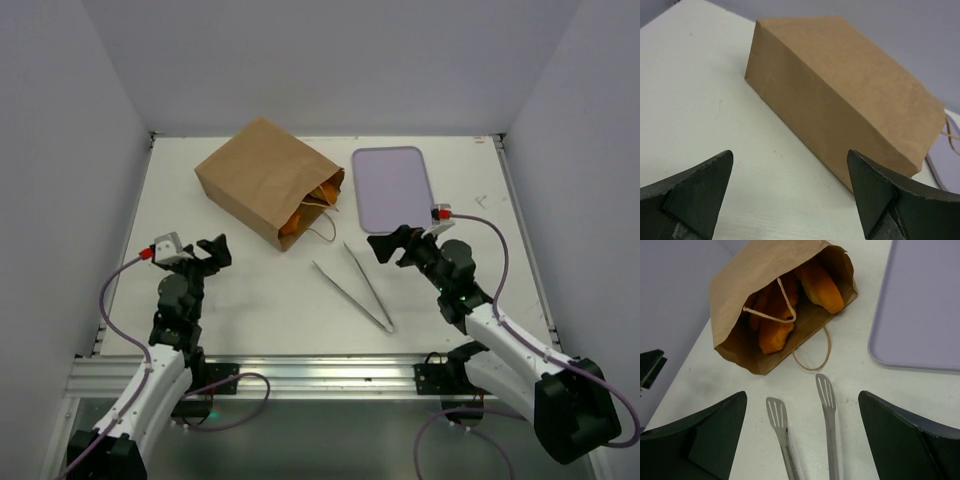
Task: Take the fake bread out of the paper bag
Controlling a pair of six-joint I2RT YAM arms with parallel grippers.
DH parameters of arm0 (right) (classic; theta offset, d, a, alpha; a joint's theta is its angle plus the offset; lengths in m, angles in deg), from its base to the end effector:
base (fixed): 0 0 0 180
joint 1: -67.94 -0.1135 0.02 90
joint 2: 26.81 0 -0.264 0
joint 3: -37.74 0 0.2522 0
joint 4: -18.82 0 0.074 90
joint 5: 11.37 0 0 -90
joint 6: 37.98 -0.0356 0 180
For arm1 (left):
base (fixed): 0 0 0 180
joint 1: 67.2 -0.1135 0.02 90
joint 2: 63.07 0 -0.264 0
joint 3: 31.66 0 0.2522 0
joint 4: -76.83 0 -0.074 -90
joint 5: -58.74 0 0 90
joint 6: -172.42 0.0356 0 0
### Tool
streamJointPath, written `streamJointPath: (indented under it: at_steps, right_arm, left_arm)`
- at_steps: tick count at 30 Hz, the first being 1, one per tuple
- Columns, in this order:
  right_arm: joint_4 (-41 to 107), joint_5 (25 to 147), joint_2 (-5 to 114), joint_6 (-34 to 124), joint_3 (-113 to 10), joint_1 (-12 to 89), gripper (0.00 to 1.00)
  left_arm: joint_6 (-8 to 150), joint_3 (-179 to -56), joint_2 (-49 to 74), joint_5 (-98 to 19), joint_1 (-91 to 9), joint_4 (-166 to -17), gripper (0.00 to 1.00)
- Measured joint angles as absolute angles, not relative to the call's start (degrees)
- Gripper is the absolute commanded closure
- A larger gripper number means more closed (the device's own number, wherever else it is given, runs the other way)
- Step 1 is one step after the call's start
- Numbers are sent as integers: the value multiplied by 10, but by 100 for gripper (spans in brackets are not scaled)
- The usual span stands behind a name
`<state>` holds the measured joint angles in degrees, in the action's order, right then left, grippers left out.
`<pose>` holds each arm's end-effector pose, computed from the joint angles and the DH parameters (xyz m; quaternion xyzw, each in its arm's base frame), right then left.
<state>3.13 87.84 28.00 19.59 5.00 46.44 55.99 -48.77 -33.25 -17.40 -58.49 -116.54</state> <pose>0.1933 0.0823 0.2224 0.0175 0.7447 0.3547 0.5651 0.1451 -0.0136 0.1905 -0.1923 0.6763 -0.1322 0.6986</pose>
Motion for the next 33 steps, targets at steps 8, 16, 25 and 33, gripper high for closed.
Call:
streamJointPath:
  at_steps: [8, 16, 25, 33]
  right_arm:
    - [206, 863, 220, 252, 8, 389, 1]
    - [338, 795, 245, 298, -34, 272, 1]
    - [391, 716, 317, 306, -47, 221, 1]
    - [397, 691, 325, 306, -47, 215, 1]
  left_arm:
    - [560, -501, -332, -201, -585, -1137, 0]
    - [560, -501, -355, -208, -585, -1137, 0]
    - [561, -501, -346, -219, -585, -1137, 0]
    - [561, -501, -345, -226, -585, -1137, 0]
